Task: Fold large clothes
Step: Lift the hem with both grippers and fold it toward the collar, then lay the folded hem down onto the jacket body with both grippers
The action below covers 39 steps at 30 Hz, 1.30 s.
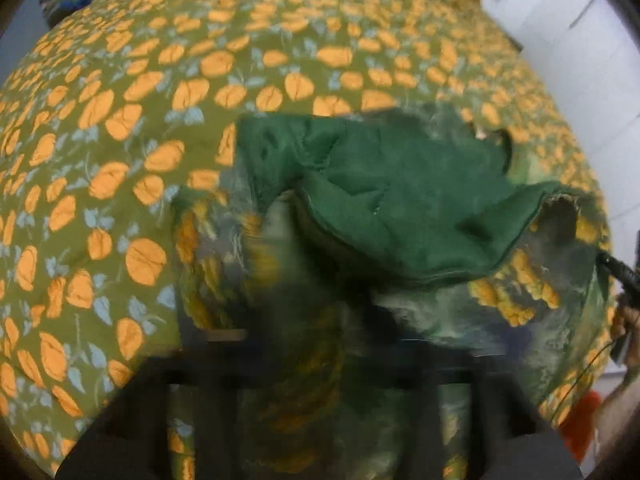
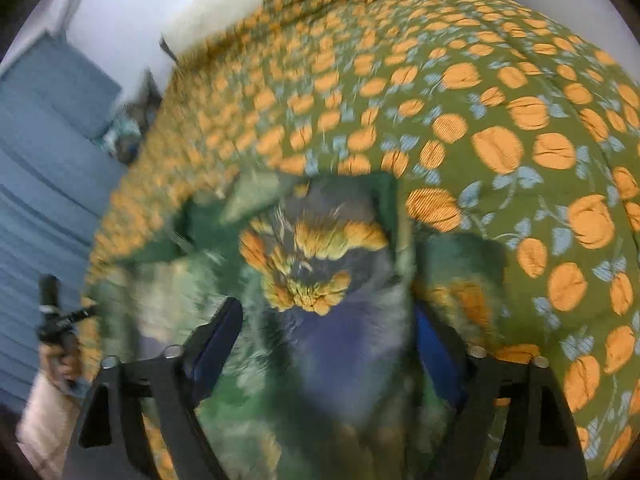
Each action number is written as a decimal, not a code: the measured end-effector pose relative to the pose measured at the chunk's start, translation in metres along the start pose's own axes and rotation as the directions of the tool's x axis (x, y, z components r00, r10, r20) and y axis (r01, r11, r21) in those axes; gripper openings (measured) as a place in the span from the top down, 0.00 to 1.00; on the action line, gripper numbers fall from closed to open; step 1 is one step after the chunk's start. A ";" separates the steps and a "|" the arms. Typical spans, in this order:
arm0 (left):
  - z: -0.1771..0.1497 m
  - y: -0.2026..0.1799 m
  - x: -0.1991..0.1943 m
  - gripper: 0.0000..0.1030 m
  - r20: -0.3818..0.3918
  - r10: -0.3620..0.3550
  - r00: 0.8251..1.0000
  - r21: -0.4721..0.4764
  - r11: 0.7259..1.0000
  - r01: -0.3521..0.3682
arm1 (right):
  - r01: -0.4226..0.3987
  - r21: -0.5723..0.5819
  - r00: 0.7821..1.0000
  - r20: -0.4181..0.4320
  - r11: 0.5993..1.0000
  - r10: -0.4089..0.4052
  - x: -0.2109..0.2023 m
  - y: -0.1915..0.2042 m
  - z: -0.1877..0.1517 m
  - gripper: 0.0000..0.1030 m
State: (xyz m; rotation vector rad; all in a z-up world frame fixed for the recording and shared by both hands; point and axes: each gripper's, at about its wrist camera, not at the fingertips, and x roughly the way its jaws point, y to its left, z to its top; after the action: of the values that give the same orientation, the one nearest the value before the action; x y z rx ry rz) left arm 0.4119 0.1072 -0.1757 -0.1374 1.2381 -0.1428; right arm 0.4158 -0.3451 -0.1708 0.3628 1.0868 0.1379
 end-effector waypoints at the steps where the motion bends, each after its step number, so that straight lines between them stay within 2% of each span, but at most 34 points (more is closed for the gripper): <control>1: 0.001 0.001 -0.007 0.86 0.021 -0.003 1.000 -0.015 1.000 0.004 | 0.071 -0.033 0.997 0.011 0.997 -0.071 0.000 0.007 -0.001 0.77; 3: 0.004 0.008 -0.034 0.91 0.097 -0.051 0.994 -0.043 0.998 0.056 | 0.109 -0.066 0.992 0.078 0.992 -0.104 -0.019 0.016 -0.002 0.85; 6: 0.014 0.023 -0.068 0.91 0.204 -0.130 0.970 -0.094 0.984 0.151 | 0.128 -0.111 0.971 0.216 0.985 -0.102 -0.068 0.028 0.002 0.86; 8: 0.022 0.022 -0.070 0.90 0.255 -0.101 0.962 -0.114 0.985 0.133 | 0.146 -0.127 0.955 0.278 0.981 -0.106 -0.081 0.033 0.011 0.87; 9: 0.024 0.022 -0.062 0.89 0.258 -0.078 0.963 -0.125 0.986 0.113 | 0.160 -0.127 0.949 0.292 0.979 -0.118 -0.079 0.034 0.015 0.87; 12: 0.028 0.026 0.001 0.79 0.158 0.005 0.987 -0.160 0.987 0.021 | 0.195 -0.079 0.956 0.238 0.978 -0.171 -0.034 0.018 0.019 0.86; 14: 0.021 0.035 0.032 0.66 0.127 0.003 0.992 -0.191 0.981 0.022 | 0.218 -0.029 0.964 0.164 0.976 -0.210 0.004 0.002 0.016 0.86; 15: 0.017 0.038 0.038 0.64 0.144 -0.008 0.990 -0.200 0.979 0.037 | 0.214 0.009 0.969 0.126 0.977 -0.214 0.024 -0.011 0.008 0.84; 17: 0.011 0.043 0.038 0.52 0.198 -0.019 0.980 -0.206 0.977 0.060 | 0.194 0.043 0.970 0.140 0.980 -0.198 0.035 -0.020 -0.001 0.82; 20: 0.008 0.052 0.030 0.31 0.216 -0.030 0.976 -0.228 0.970 0.080 | 0.173 0.046 0.968 0.176 0.984 -0.179 0.031 -0.025 -0.005 0.80; 21: 0.009 0.056 0.022 0.28 0.219 -0.027 0.975 -0.231 0.970 0.079 | 0.162 0.043 0.970 0.179 0.986 -0.167 0.027 -0.026 -0.004 0.78; 22: 0.007 0.059 0.013 0.25 0.230 -0.018 0.973 -0.231 0.970 0.072 | 0.157 0.041 0.970 0.180 0.987 -0.161 0.023 -0.026 -0.004 0.71; 23: 0.004 0.062 0.000 0.24 0.249 0.001 0.969 -0.231 0.971 0.058 | 0.152 0.040 0.971 0.182 0.988 -0.157 0.014 -0.029 -0.008 0.67; 24: 0.001 0.063 -0.012 0.24 0.273 0.010 0.962 -0.225 0.973 0.054 | 0.145 0.041 0.971 0.186 0.989 -0.150 0.007 -0.028 -0.009 0.56; 25: -0.002 0.063 -0.026 0.22 0.303 0.014 0.953 -0.207 0.977 0.052 | 0.140 0.041 0.968 0.203 0.989 -0.145 -0.006 -0.025 -0.009 0.51; 28: -0.007 0.047 -0.063 0.13 0.385 0.023 0.923 -0.122 0.992 0.026 | 0.188 -0.002 0.940 0.291 0.982 -0.179 -0.040 -0.010 -0.010 0.50; 30: -0.003 0.028 -0.071 0.09 0.412 -0.009 0.911 -0.056 0.998 0.034 | 0.203 -0.060 0.925 0.339 0.977 -0.171 -0.058 0.007 -0.009 0.46; 32: 0.010 0.001 -0.063 0.06 0.410 -0.041 0.911 0.009 0.999 0.041 | 0.176 -0.099 0.930 0.342 0.979 -0.132 -0.060 0.024 -0.002 0.43; 34: 0.025 -0.021 -0.044 0.06 0.412 -0.023 0.911 0.045 0.999 0.005 | 0.107 -0.135 0.948 0.312 0.985 -0.060 -0.048 0.041 0.006 0.40; 37: 0.052 -0.030 -0.002 0.06 0.398 0.064 0.915 -0.008 0.998 -0.066 | 0.036 -0.164 0.970 0.242 0.986 0.005 -0.008 0.057 0.019 0.40; 39: 0.062 -0.020 0.027 0.08 0.357 0.169 0.919 -0.070 0.986 -0.154 | 0.068 -0.159 0.977 0.213 0.985 -0.033 0.021 0.054 0.023 0.40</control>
State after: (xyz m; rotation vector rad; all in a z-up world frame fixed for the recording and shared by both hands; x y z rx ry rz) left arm 0.4788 0.0845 -0.1775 -0.0909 0.8783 0.0512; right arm 0.4497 -0.2942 -0.1599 0.1950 0.8686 0.1401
